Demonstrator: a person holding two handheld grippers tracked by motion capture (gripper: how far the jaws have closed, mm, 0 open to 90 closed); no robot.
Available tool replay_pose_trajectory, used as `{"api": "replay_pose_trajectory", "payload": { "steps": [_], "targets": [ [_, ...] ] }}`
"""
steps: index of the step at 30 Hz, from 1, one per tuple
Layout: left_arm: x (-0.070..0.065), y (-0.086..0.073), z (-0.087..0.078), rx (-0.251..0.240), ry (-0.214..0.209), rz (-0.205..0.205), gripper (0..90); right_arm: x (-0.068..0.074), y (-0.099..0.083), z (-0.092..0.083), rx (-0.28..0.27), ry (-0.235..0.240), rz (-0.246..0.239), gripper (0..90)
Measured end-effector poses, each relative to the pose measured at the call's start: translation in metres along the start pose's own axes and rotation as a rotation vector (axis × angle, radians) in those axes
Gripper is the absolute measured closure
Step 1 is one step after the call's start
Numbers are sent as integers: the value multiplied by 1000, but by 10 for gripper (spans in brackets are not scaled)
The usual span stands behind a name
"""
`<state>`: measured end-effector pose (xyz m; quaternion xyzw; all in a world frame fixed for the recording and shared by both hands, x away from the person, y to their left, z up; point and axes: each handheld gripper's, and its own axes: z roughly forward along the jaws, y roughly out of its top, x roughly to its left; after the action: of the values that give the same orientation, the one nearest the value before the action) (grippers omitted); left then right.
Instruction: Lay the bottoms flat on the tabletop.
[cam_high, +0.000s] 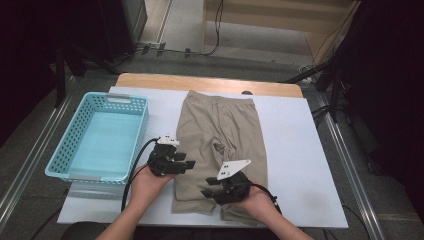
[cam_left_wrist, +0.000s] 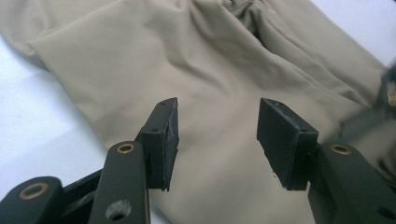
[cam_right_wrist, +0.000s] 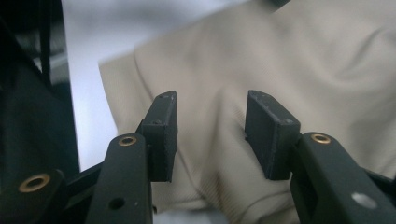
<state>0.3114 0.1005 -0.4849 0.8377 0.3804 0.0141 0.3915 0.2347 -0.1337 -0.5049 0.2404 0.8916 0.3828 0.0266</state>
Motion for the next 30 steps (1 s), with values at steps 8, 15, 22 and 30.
{"api": "replay_pose_trajectory", "payload": {
  "steps": [8,15,22,30],
  "targets": [
    [8,2,-2,-34,3,-26,463,0,-6,7,41,-28,48,826],
    [9,2,0,-24,10,-16,430,25,-4,-3,62,51,33,826],
    [8,3,1,-25,11,-5,416,38,-5,-9,45,98,-10,711],
    [5,1,11,10,12,8,417,8,-4,-31,-100,-56,4,555]
  ]
}}
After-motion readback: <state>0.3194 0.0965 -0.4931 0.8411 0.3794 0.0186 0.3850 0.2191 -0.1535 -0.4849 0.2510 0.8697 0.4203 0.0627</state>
